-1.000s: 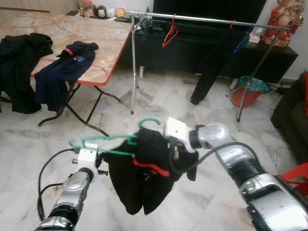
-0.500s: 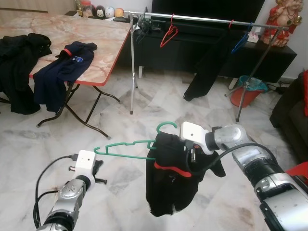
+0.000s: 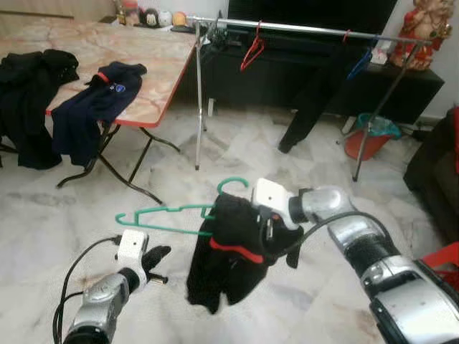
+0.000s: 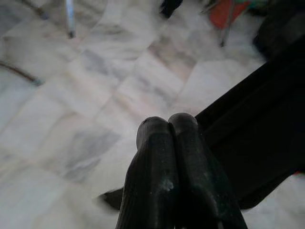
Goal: Hang hanger
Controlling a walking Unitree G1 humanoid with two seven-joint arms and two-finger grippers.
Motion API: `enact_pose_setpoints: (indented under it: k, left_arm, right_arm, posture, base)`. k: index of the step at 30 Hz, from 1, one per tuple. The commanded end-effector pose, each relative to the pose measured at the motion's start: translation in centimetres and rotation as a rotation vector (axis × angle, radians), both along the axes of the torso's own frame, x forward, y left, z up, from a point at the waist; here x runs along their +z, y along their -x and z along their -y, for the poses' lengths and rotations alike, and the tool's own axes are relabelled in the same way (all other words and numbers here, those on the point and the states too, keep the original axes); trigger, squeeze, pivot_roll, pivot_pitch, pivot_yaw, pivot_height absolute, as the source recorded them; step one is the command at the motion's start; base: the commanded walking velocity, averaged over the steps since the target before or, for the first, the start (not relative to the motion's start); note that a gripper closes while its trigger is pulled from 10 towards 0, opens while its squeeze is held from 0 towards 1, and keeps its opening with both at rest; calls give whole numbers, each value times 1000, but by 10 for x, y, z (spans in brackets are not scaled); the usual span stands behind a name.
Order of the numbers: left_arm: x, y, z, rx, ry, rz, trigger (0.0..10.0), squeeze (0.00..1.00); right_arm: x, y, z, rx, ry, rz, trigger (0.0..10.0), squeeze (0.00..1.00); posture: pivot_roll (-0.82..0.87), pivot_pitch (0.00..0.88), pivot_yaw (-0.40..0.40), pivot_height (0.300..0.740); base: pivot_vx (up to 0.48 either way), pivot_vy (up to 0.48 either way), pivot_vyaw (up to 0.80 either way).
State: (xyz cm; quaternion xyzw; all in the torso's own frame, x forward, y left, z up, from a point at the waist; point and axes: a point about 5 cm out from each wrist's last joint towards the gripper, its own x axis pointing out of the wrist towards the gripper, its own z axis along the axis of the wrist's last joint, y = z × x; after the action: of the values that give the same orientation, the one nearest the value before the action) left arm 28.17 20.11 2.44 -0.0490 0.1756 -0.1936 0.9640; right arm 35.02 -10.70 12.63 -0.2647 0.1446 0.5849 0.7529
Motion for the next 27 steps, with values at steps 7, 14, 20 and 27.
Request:
enact_pose_setpoints:
  k: [7,14,20,27]
  left_arm:
    - [18,2,21,-156,51,42,10000,1000]
    - [17,0,19,-99,-37,41,10000,1000]
    - [17,-3,10,36,-106,69,10000,0]
    - [26,-3,14,14,-71,114,10000,0]
  right_arm:
    - [8,-8,-15,-63,-98,19,10000,0]
    - [7,-14,-17,-196,-156,26,10000,0]
    - [-4,-9,-10,-187,-132,-5,10000,0]
    - [-4,-9,-12,-177,-127,-14,10000,0]
  posture:
    - [187,0,-123,740]
    - [186,0,-121,740]
    - [180,0,-120,740]
    - [184,0,-122,740]
  base:
    - [0,0,0]
    - [0,0,0]
    - [0,0,0]
    - [0,0,0]
